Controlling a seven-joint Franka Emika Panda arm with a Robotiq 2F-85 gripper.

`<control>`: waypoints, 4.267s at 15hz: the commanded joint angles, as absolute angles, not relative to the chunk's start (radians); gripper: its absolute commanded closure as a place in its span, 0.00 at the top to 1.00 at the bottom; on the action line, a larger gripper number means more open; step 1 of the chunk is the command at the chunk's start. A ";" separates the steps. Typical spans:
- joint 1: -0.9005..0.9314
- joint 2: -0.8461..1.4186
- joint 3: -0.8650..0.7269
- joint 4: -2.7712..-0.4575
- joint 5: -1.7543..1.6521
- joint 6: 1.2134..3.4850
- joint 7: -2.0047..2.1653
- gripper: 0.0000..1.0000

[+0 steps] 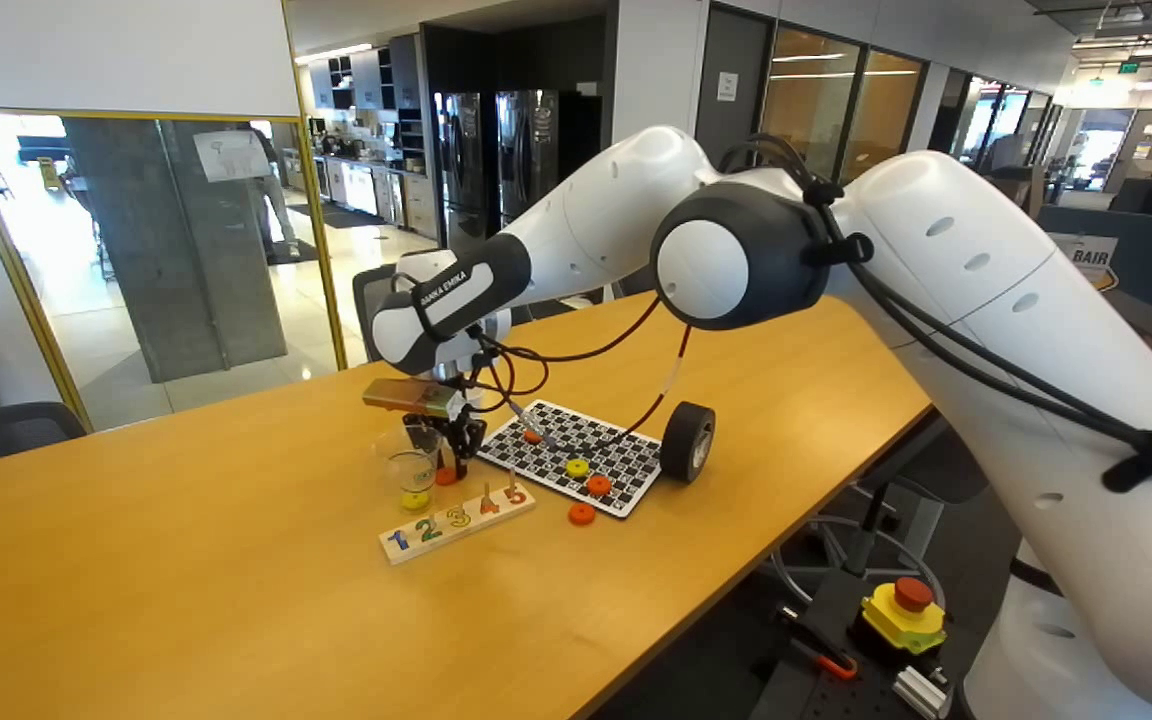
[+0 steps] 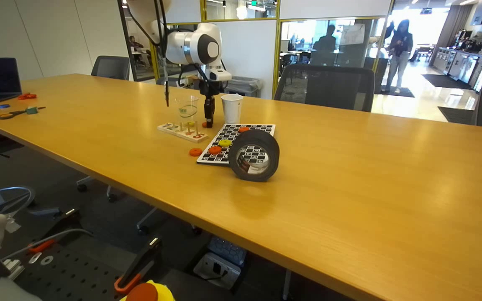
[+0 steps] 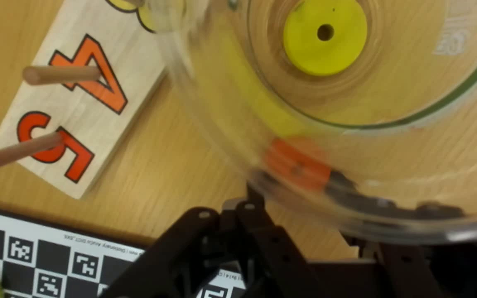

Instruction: Pick up the orange and yellow objects on the table and put them in the two cups

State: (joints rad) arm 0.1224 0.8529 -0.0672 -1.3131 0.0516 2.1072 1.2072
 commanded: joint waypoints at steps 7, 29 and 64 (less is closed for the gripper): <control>0.150 0.771 -0.089 -1.343 -0.009 2.106 1.182 0.21; 0.132 0.721 -0.140 -1.230 -0.142 2.064 1.141 0.21; -0.068 0.588 -0.032 -1.585 -0.109 2.192 -0.103 1.00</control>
